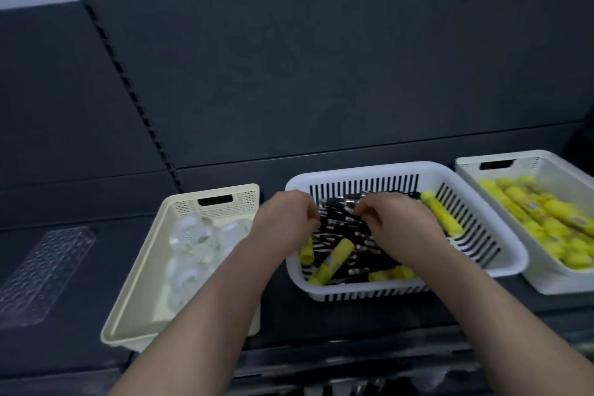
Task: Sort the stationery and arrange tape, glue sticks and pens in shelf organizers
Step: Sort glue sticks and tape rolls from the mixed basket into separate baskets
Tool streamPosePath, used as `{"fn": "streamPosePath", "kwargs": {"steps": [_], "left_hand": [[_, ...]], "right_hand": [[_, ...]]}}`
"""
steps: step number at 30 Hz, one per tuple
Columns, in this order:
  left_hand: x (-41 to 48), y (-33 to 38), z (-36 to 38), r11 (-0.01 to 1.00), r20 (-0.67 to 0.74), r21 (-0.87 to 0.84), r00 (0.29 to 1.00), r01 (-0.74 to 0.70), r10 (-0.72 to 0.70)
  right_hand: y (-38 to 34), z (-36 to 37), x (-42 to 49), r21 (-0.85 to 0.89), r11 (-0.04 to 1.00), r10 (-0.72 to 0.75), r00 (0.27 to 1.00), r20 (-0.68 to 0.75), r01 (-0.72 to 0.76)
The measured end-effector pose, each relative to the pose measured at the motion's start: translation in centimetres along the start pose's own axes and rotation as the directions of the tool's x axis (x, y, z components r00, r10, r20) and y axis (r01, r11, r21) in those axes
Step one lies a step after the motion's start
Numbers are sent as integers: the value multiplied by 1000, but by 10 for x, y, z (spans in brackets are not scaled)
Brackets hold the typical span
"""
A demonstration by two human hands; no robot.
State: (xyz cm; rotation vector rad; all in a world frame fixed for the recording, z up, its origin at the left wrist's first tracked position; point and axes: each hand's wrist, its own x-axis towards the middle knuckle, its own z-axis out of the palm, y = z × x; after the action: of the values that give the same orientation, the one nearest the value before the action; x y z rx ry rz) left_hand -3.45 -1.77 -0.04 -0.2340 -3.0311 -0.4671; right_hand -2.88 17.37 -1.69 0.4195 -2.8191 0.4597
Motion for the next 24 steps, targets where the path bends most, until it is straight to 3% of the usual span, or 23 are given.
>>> {"fn": "streamPosePath", "kwargs": {"steps": [4,7,9,12,15,19,24], "left_hand": [[16,38,27,977,277,194,960,-86,29],[23,49,43,944,381,315,924,-100,-29],[28,51,44,959,408,271,912,-87,-32],[43,51,28,996,241,83,969,35,-54],[55,58,17,997,10,47,998,60,-60],[55,70,28,999,33,-14,998,52,-52],[52,74,44,999,57,-25,998,37,-35]], "right_hand": [[41,-13,-7,-10,997,80,997,-5,-80],[64,-18,-9,-44,988,145,989,-35,-147],[77,-20,-11,-55,981,183,983,-15,-184],[90,-25,-11,-30,974,223,975,-1,-223],[97,-24,-8,-81,964,259,963,69,-254],[102,-17,-7,-226,938,323,897,301,-262],[101,-7,-13,-233,955,265,882,391,-184]]}}
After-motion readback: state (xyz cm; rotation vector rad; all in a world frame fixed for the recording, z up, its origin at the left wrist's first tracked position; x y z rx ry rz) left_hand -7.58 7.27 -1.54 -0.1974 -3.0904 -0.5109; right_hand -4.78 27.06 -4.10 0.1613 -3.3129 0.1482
